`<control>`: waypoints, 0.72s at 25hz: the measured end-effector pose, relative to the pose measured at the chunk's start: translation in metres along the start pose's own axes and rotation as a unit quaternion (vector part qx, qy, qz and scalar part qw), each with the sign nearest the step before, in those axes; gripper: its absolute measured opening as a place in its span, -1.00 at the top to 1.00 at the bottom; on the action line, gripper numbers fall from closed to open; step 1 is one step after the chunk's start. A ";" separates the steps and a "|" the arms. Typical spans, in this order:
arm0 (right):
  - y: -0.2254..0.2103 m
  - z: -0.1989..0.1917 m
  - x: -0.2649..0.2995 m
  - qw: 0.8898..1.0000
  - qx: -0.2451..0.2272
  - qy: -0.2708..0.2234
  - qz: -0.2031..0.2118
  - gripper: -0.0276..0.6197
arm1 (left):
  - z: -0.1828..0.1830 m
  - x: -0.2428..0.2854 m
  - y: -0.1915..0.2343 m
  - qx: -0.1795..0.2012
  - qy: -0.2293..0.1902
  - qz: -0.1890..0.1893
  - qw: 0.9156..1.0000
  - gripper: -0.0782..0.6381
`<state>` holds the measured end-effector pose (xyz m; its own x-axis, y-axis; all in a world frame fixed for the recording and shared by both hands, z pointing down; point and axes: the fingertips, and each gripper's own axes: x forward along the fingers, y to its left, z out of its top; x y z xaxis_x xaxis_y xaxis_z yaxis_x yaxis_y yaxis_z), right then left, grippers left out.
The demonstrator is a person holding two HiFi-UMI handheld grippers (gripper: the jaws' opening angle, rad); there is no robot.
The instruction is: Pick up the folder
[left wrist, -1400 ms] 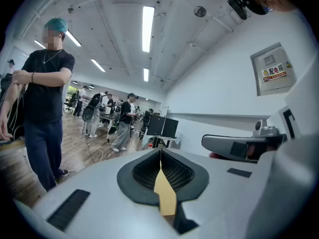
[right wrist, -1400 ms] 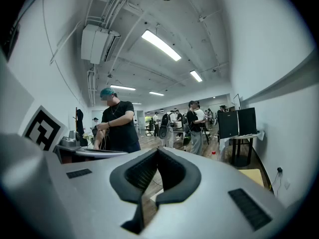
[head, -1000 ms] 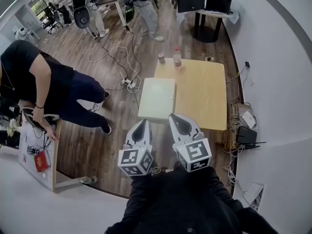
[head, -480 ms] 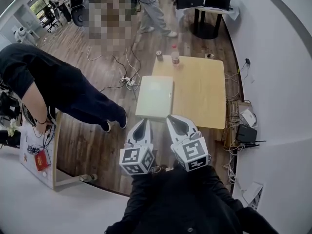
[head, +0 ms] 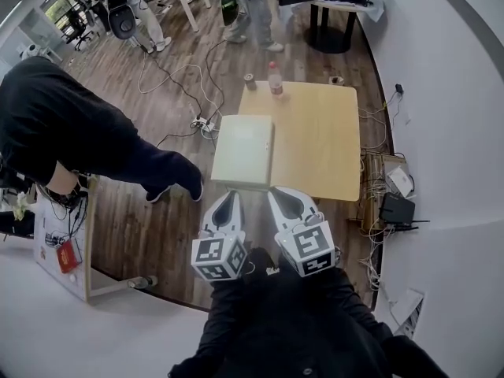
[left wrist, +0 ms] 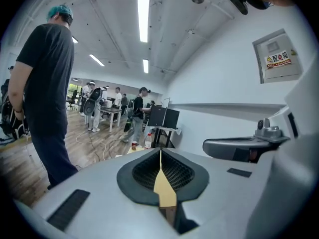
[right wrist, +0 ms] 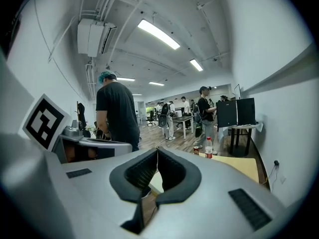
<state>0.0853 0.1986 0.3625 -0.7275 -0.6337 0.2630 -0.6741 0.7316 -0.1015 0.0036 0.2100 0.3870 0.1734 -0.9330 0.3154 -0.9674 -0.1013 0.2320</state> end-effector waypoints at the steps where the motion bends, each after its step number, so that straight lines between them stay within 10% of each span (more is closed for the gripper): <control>1: -0.002 -0.001 -0.001 1.000 0.002 0.001 -0.001 0.84 | -0.001 0.001 -0.002 0.001 0.002 -0.002 1.000 0.68; 18: -0.032 0.009 0.081 1.000 0.006 0.007 -0.016 0.84 | 0.014 0.077 0.052 -0.011 0.008 -0.028 1.000 0.68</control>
<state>0.0474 0.1217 0.3788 -0.7033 -0.6535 0.2797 -0.6990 0.7073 -0.1050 -0.0356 0.1277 0.4103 0.2307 -0.9203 0.3159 -0.9518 -0.1460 0.2698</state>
